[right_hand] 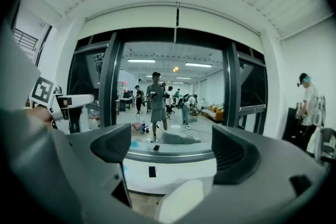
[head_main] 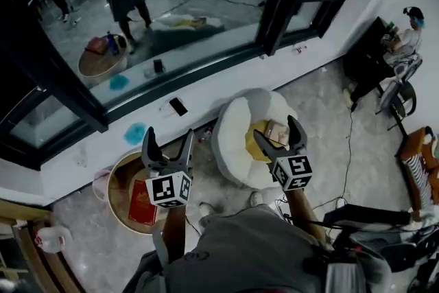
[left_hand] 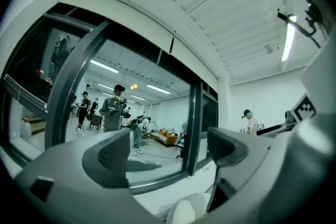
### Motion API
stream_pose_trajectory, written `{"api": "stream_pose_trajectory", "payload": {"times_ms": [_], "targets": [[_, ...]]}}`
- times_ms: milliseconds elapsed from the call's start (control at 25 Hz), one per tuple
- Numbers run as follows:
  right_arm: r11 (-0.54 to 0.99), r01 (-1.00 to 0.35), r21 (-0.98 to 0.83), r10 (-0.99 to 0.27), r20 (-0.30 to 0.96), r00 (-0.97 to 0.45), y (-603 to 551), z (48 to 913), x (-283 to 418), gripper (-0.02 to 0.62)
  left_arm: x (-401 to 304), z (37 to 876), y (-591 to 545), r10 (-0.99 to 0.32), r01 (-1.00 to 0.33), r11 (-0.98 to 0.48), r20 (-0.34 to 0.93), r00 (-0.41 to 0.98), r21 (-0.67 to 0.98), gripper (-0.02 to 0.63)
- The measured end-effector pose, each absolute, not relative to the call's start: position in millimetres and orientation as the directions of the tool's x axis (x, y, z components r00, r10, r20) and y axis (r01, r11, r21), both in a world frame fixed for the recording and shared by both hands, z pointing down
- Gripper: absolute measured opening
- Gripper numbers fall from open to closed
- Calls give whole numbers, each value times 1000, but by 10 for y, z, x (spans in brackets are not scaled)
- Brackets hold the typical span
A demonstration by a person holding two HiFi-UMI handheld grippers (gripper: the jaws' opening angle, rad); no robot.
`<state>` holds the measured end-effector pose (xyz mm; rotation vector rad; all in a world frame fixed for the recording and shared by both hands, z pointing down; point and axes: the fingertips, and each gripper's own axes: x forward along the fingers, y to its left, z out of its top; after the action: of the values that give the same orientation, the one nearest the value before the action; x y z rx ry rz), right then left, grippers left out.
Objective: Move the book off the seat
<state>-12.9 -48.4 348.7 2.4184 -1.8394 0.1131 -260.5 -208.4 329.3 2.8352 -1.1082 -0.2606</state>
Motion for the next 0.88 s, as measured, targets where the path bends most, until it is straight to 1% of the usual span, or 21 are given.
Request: {"api": "stream_pose_trajectory", "payload": {"times_ms": [120,280,440,520,720,880], "targets": [[-279,-960,10,-955,101,279,-104,3459,214,491,-2072,3302,-1687,-642,-629,-766,-115,758,131,474],[-266,-964,-18,-961,83,263,463,3476,807,491,-1347,3253,-1108,-619,-613,-785,-96,779,88,474],[-260,-965,-25,-963,86,257,1069,3489,1477,491,-674,3180,-484,-638,-628,-770,-93,765,117,474],[-228,-973,-22,-972,65,227,1226,3511,1731,491,-422,3168,-196,-659,-651,-752,-92,747,102,474],[-120,-990,-71,-992,56,116,1390,3698,2118,491,59,3280,366,-699,-696,-714,-37,714,74,474],[-81,-992,-101,-997,27,78,1426,3745,2208,491,300,3359,602,-680,-679,-733,-7,733,31,474]]}}
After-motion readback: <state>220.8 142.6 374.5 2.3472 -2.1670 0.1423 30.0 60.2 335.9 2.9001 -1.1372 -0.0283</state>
